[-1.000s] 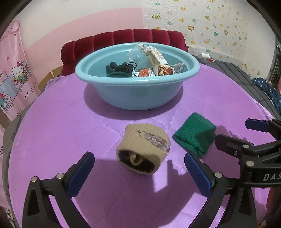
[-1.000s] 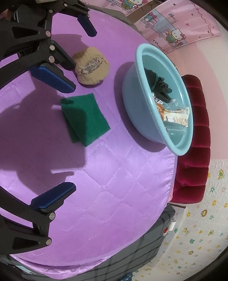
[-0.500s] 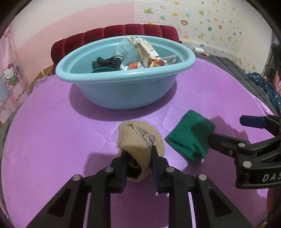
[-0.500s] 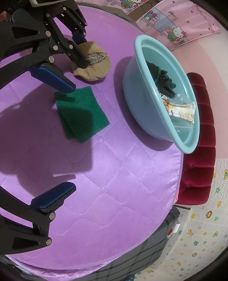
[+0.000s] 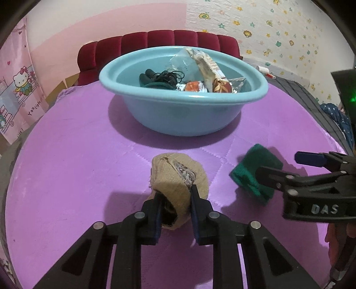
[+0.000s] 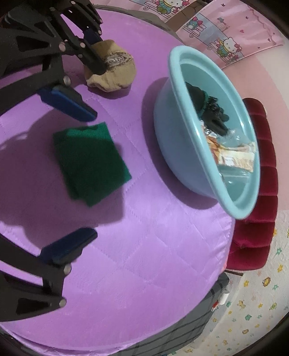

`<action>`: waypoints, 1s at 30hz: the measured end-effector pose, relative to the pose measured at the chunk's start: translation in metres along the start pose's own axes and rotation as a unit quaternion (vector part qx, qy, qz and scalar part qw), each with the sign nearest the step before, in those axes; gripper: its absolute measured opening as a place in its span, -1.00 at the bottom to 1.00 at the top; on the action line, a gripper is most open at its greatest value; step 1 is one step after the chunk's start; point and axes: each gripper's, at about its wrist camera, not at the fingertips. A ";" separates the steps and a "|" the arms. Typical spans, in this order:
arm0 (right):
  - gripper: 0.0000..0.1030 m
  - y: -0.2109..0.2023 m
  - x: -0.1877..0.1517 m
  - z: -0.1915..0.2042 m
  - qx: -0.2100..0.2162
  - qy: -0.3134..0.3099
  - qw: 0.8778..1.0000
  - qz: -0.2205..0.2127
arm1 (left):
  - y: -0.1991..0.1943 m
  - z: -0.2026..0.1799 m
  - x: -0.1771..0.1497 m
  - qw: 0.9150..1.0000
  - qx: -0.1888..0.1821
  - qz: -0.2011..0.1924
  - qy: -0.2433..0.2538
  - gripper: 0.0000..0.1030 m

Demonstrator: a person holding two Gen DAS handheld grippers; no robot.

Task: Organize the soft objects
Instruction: 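Grasp the beige sock with the left tool while the right tool grasps the green scouring pad, then carry the beige sock and green scouring pad with both tools over the basin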

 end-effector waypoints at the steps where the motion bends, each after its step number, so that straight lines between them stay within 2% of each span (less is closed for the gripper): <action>1: 0.76 0.003 -0.001 0.003 0.001 -0.005 1.000 0.003 | 0.001 0.001 -0.001 1.000 0.000 0.002 -0.002 -0.55; 2: 0.72 0.006 -0.001 0.006 -0.001 -0.010 1.000 0.005 | 0.001 0.001 -0.002 1.000 0.001 0.003 -0.003 -0.55; 3: 0.54 0.009 -0.001 0.010 -0.004 -0.014 1.000 0.007 | 0.001 0.002 -0.003 1.000 0.001 0.003 -0.005 -0.55; 4: 0.12 0.014 -0.001 0.014 -0.010 -0.020 1.000 0.014 | 0.001 0.003 -0.004 1.000 0.001 0.003 -0.005 -0.55; 5: -0.12 0.017 -0.002 0.016 -0.019 -0.025 0.999 0.017 | 0.001 0.003 -0.004 1.000 0.001 0.002 -0.006 -0.55; 6: -0.52 0.017 -0.004 0.018 -0.026 -0.031 0.999 0.013 | 0.000 0.003 -0.005 1.000 0.001 0.002 -0.005 -0.55; 7: -0.79 0.016 -0.004 0.019 -0.024 -0.035 0.999 0.009 | 0.000 0.003 -0.005 1.000 0.000 0.002 -0.006 -0.55; 18: -0.82 -0.007 -0.004 0.022 -0.006 -0.035 0.999 0.016 | -0.010 0.005 0.000 1.000 -0.010 0.016 -0.009 -0.55; 30: -0.82 -0.039 -0.004 0.018 -0.002 -0.030 0.999 0.014 | -0.041 -0.005 0.007 1.000 -0.012 0.012 0.007 -0.55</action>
Point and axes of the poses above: each gripper's, at about its wrist camera, not at the fingertips, and y roughly the way its jaws point, z to its left, x to its top, and after that the axes turned 9 degrees about -x, right-handed
